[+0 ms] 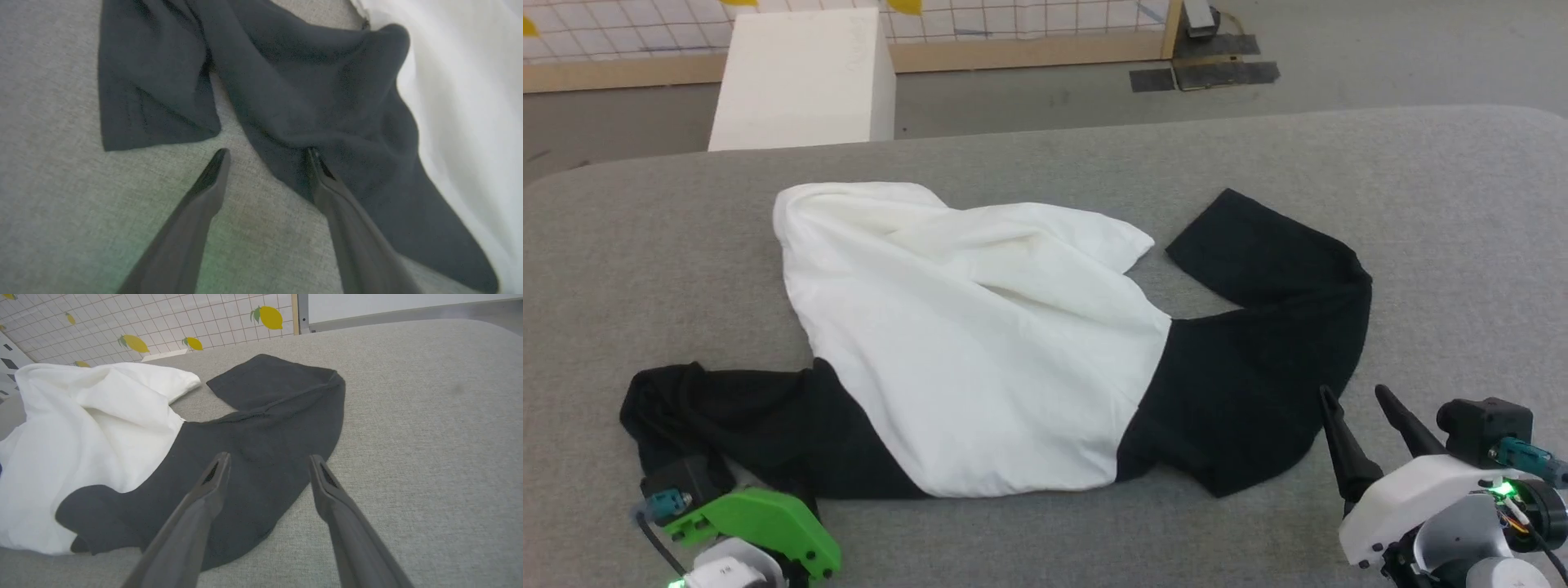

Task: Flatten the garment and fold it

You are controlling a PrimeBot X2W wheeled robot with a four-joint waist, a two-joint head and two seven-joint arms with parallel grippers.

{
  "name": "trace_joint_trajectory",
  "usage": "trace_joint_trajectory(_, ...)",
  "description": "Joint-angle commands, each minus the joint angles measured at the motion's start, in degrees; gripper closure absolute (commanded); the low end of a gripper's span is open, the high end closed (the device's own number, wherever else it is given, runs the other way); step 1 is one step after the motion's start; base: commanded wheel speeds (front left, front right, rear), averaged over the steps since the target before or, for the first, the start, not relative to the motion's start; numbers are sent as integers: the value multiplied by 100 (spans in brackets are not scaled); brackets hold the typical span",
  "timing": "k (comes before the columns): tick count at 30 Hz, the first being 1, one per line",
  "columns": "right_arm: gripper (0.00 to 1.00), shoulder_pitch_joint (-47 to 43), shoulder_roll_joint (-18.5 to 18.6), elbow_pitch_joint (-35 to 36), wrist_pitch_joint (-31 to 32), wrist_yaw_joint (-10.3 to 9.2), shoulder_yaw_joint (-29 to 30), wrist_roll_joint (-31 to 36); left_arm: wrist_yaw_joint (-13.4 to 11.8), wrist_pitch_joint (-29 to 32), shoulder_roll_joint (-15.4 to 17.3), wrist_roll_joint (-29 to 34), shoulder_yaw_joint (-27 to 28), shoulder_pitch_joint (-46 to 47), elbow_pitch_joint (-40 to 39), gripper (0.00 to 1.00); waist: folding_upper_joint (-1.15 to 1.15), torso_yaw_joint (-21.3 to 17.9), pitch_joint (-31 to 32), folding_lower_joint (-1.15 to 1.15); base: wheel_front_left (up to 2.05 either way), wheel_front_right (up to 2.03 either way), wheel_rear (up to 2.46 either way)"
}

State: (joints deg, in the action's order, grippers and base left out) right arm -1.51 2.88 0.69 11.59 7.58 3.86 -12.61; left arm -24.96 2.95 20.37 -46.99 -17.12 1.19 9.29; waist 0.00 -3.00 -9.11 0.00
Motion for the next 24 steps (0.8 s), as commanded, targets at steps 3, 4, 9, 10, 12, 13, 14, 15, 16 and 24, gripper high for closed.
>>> trace_joint_trajectory(3,0,-48,-1,34,12,-9,-20,29,124,171,-21,-165,-28,125,213,0,0,-154,-73,0,0,0,0)
trace_joint_trajectory(4,0,-52,-1,35,19,-9,-21,30,155,221,-28,-203,-37,133,250,0,0,-176,-79,0,0,0,0)
trace_joint_trajectory(9,0,-89,-1,37,101,-9,-23,40,250,270,25,-201,-101,145,373,100,0,-235,-62,0,0,0,0)
trace_joint_trajectory(10,0,-103,-1,37,136,-9,-35,39,238,210,30,-184,-81,129,369,100,0,-234,-48,0,0,0,0)
trace_joint_trajectory(12,0,-146,-1,33,242,-9,-72,7,200,9,50,-147,15,83,364,100,0,-216,-19,0,0,0,0)
trace_joint_trajectory(13,0,-175,-1,29,318,-9,-107,-22,179,-121,64,-124,79,56,365,100,0,-196,-7,0,0,0,0)
trace_joint_trajectory(14,0,-261,-1,-4,547,-9,-163,-147,84,-421,108,-49,230,-18,330,100,0,-112,13,0,0,0,0)
trace_joint_trajectory(15,0,-284,-1,-20,631,-9,-179,-195,62,-516,126,-28,280,-39,317,100,0,-79,12,0,0,0,0)
trace_joint_trajectory(16,0,-293,-1,-36,691,-9,-187,-230,42,-586,136,-15,319,-53,306,100,0,-55,6,0,0,0,0)
trace_joint_trajectory(24,0,-100,-1,-411,1209,-9,-331,-639,-22,-810,218,99,392,8,245,100,0,168,-157,0,0,0,0)
